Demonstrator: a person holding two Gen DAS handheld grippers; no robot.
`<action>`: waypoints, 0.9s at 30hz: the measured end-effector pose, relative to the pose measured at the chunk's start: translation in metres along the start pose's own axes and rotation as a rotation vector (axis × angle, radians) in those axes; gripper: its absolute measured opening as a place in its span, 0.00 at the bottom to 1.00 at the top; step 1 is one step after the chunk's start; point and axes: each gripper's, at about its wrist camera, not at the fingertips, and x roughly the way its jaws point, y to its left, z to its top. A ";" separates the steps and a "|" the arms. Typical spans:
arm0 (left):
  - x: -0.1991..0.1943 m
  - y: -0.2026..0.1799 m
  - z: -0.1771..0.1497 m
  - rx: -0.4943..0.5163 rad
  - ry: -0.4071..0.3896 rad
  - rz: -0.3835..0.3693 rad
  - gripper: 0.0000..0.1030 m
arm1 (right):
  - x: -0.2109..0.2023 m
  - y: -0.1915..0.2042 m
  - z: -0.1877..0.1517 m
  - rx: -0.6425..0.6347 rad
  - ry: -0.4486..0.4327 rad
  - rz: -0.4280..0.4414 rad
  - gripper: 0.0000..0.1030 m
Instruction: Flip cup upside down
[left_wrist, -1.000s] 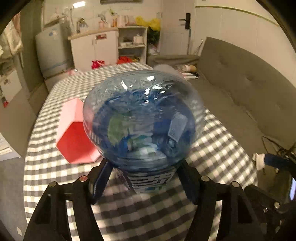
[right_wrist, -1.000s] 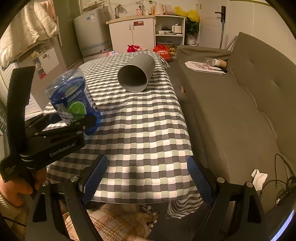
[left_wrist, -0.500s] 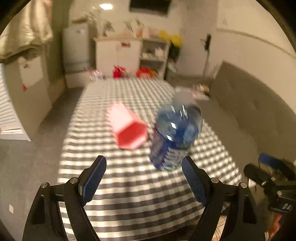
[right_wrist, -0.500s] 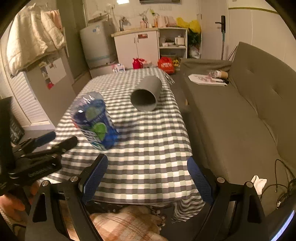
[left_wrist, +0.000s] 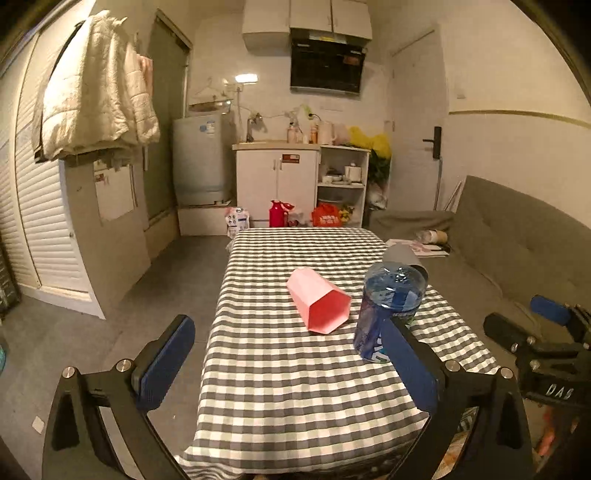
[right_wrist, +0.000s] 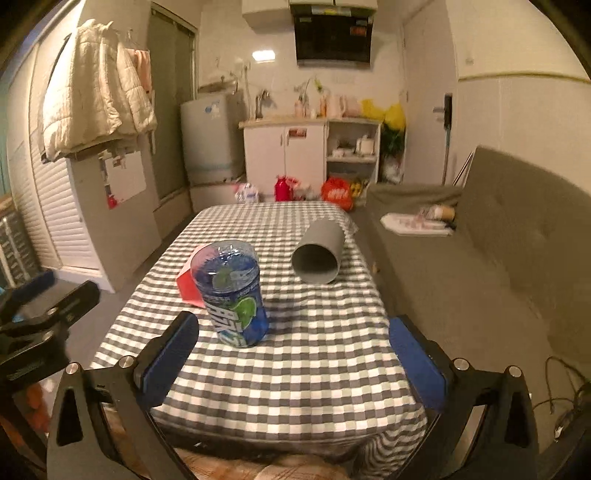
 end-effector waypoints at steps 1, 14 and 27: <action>0.000 0.002 0.001 -0.009 0.001 -0.001 1.00 | 0.001 0.001 0.000 -0.001 0.003 0.006 1.00; -0.002 0.002 -0.008 -0.020 0.031 0.007 1.00 | 0.005 -0.004 -0.003 0.013 0.010 -0.004 1.00; -0.003 0.005 -0.009 -0.023 0.031 0.007 1.00 | 0.007 -0.003 -0.004 0.013 0.019 -0.004 1.00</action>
